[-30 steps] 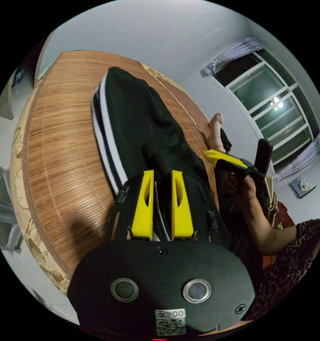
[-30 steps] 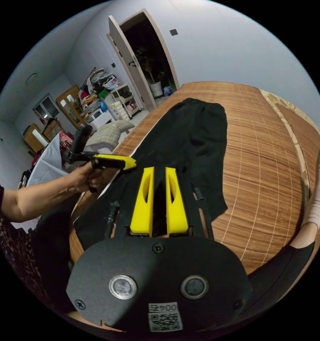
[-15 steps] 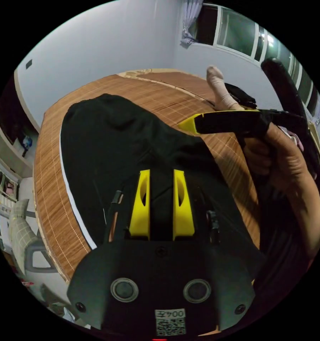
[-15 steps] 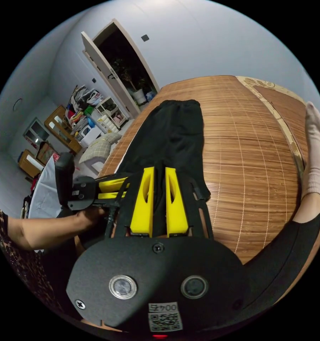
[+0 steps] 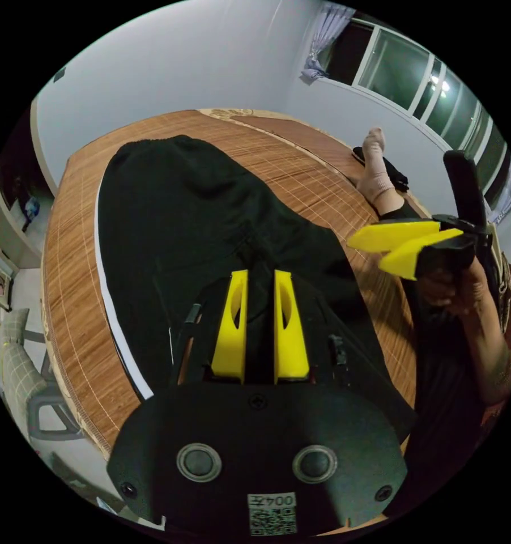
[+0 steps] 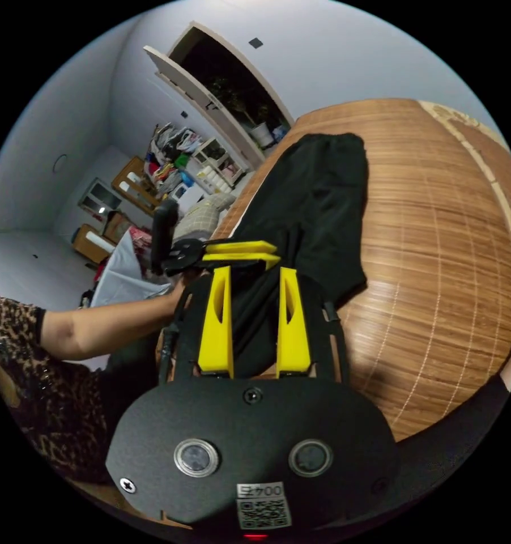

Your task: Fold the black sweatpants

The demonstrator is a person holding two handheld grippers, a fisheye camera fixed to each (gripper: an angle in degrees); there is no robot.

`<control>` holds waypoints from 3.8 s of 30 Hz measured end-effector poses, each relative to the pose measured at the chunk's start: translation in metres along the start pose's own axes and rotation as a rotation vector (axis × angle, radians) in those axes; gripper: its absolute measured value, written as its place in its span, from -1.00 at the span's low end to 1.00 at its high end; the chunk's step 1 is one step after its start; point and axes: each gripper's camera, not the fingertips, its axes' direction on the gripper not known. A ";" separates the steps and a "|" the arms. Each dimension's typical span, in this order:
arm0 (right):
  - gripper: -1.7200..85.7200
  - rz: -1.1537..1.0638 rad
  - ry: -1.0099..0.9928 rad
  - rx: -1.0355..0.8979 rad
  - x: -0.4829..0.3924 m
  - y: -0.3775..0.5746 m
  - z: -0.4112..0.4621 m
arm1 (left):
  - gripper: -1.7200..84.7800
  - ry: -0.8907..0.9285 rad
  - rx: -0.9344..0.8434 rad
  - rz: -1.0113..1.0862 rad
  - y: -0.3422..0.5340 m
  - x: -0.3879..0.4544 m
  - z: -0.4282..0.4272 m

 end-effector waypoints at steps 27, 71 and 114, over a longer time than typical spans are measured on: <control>-0.74 -0.090 -0.304 -0.527 -0.035 0.138 0.034 | -0.92 0.131 0.012 -0.079 0.019 -0.035 -0.013; -0.74 -0.160 0.402 -0.331 -0.226 0.326 0.154 | -0.85 0.227 0.150 -0.104 0.194 -0.028 -0.243; -0.66 -0.434 0.550 -0.133 -0.469 0.485 0.250 | -0.75 -0.145 0.008 0.323 0.525 0.287 -0.390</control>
